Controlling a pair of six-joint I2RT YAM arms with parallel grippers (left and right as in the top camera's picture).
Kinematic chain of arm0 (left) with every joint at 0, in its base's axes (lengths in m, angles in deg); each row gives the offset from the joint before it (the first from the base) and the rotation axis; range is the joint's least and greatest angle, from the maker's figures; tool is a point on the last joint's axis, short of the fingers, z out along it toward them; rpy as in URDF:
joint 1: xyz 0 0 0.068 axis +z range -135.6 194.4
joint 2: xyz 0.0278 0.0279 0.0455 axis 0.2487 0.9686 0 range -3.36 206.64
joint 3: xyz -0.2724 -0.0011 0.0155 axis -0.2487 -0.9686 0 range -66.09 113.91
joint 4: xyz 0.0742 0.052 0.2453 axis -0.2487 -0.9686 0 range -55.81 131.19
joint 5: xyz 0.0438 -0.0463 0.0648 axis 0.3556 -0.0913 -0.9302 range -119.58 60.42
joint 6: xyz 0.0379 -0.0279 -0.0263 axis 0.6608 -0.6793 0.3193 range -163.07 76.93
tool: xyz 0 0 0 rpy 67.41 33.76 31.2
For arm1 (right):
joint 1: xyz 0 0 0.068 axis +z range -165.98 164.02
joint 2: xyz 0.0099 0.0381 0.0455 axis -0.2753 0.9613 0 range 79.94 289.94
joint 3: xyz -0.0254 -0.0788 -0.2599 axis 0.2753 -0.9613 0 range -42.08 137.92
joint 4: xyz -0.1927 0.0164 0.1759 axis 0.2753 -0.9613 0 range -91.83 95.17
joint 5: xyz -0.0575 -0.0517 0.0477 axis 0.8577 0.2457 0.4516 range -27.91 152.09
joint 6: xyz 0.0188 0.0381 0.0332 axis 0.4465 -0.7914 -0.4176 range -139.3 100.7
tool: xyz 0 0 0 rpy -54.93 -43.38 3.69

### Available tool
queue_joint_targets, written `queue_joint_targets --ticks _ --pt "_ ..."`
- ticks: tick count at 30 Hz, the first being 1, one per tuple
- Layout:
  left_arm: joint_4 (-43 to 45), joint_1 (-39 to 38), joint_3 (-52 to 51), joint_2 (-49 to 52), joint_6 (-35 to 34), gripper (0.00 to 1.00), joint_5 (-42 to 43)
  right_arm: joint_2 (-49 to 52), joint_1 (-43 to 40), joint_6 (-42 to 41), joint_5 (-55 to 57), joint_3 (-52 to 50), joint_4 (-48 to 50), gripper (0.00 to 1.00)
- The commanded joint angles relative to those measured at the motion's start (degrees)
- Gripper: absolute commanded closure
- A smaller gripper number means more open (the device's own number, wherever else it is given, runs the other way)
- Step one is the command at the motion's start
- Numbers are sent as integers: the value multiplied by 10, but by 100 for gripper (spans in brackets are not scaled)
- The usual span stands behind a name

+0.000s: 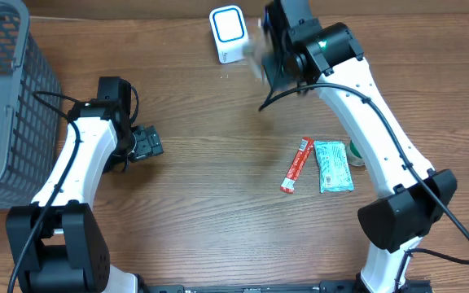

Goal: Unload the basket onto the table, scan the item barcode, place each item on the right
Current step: 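Lower the PanTree bag with the right gripper onto the table centre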

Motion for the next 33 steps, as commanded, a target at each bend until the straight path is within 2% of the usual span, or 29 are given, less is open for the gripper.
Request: queue_joint_targets --ticks 1,5,15,21,26,31,32,33 --pt "1 0 11 2 0 0 -7 16 1 -12 -94 3 -63 96" --pt "1 0 11 2 1 0 -7 35 1 -12 -143 -19 -112 96" --pt "1 0 11 2 1 0 -7 41 1 -12 -151 -159 -70 96" --pt "1 0 11 2 1 0 -7 41 0 -15 -80 -221 -73 96" --pt "1 0 11 2 1 0 -7 41 0 -61 33 -242 -87 96" --pt "1 0 11 2 1 1 -7 41 1 -61 51 -242 -85 96" --pt "1 0 11 2 1 0 -7 41 1 -61 51 -242 -83 95" --pt "1 0 11 2 1 0 -7 41 1 -61 51 -242 -83 88"
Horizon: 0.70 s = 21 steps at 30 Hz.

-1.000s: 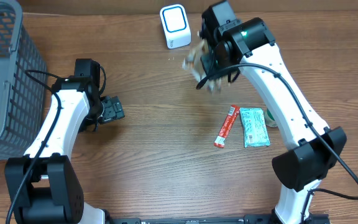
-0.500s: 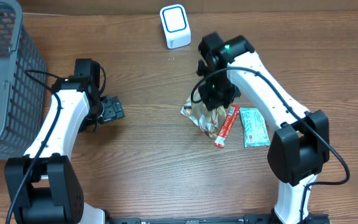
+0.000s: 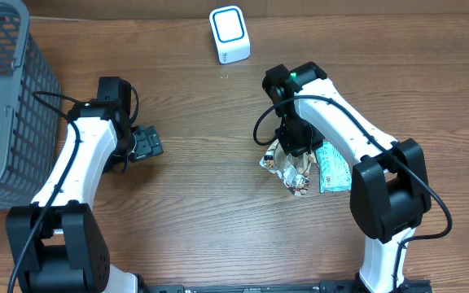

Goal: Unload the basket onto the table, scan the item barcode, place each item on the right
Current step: 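Lower the PanTree bag with the right gripper onto the table centre, then open the right gripper and release the bag beside the packets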

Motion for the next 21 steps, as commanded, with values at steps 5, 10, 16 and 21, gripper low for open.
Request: queue_joint_targets --ticks 5,10,16,21 --pt "1 0 11 2 1 0 -7 2 1 -12 31 -5 3 25" --pt "1 0 11 2 1 0 -7 2 1 -11 33 -5 6 7" --pt "1 0 11 2 1 0 -7 2 0 -9 33 -5 26 0" --pt "1 0 11 2 1 0 -7 2 1 -9 33 -5 41 0"
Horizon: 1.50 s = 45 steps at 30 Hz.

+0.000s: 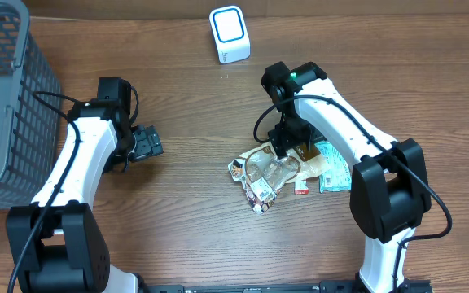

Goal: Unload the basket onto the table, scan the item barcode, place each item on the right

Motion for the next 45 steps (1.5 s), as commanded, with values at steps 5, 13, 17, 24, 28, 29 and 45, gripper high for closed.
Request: queue_joint_targets --ticks 5,13,17,24,28,29,45 --pt "1 0 11 2 1 0 -7 2 1 -2 3 -5 38 0" --pt "1 0 11 2 1 0 -7 2 1 -2 3 -5 140 0" --pt "1 0 11 2 1 0 -7 2 1 -2 3 -5 195 0" --pt "1 0 11 2 1 0 -7 2 1 -2 3 -5 266 0" --pt "1 0 11 2 1 0 -7 4 1 -2 3 -5 269 0" --pt "1 0 11 2 1 0 -7 4 1 -2 3 -5 269 0" --pt "1 0 11 2 1 0 -7 -168 -7 -2 3 -5 269 0"
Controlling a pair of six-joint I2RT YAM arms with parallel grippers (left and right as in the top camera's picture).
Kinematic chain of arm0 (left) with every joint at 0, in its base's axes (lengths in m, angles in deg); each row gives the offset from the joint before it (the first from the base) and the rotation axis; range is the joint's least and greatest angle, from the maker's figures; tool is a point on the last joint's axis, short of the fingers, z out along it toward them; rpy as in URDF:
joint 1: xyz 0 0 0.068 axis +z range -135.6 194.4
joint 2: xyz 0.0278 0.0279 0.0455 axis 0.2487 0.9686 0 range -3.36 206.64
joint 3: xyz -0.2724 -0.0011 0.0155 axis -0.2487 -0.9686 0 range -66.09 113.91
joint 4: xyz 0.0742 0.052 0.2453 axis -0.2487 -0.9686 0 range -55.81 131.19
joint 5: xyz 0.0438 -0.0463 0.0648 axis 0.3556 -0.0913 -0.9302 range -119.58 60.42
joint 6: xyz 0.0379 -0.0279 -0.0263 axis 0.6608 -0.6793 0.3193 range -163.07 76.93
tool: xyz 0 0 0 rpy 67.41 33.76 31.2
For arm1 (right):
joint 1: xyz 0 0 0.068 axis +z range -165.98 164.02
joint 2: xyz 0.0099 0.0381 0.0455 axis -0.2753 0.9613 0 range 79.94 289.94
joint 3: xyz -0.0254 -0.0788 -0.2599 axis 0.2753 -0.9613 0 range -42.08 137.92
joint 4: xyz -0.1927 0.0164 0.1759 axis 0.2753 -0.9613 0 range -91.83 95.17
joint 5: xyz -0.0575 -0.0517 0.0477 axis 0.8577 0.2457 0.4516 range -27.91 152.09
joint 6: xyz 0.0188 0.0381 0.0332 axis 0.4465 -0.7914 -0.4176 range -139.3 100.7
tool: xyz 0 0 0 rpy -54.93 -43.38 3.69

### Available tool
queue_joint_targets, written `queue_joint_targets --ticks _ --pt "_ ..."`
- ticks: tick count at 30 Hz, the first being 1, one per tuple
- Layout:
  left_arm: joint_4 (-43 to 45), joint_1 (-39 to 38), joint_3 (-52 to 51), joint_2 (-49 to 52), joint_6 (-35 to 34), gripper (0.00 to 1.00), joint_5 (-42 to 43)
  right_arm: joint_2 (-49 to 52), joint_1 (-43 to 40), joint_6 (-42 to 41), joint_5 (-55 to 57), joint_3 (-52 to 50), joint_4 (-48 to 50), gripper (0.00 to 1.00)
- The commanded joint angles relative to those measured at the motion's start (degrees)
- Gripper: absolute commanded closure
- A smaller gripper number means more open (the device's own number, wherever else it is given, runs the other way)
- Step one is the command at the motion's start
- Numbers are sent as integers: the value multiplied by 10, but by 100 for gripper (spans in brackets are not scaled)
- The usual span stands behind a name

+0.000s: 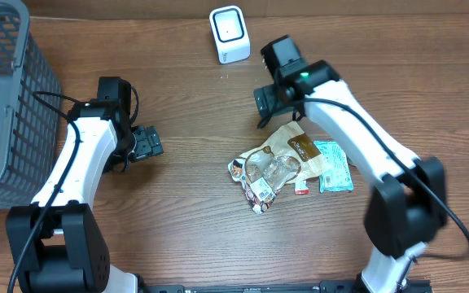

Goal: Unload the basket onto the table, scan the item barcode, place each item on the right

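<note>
A crumpled clear-and-tan snack bag (273,165) lies flat on the table at centre right, and no gripper touches it. The white barcode scanner (229,33) stands at the table's far edge. Between the bag and the scanner hangs my right gripper (265,99). It is above and behind the bag, seems open and holds nothing. My left gripper (148,144) rests low at the left, its fingers close together and empty.
A teal packet (333,167) lies right of the bag. The bag covers most of a red stick pack (302,190), leaving only its end showing. A grey mesh basket (10,98) fills the far left corner.
My right gripper was down on the snack bag. It is now off the bag and further back toward the scanner, and the bag stays on the table. The scanner's face looks grey instead of blue-rimmed.
My right gripper first held a blurred item up beside the scanner. Then it was low over the red stick and teal packet with the snack bag in it. Later the bag lay spread on the table under the gripper, and now it lies there alone. The left arm never moved.
</note>
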Motion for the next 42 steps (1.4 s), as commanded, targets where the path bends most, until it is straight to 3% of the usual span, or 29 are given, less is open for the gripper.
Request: queue_joint_targets --ticks 1,25,31,34,42 --pt "1 0 11 2 1 1 -7 -98 -4 -2 3 3 4 0" --pt "1 0 11 2 1 0 -7 -526 -4 -2 4 3 0 0" --pt "1 0 11 2 1 0 -7 -577 -4 2 6 3 -104 0" --pt "1 0 11 2 1 0 -7 -603 -13 0 2 -10 -139 0" --pt "1 0 11 2 1 0 -7 -730 -23 0 -13 -113 -107 0"
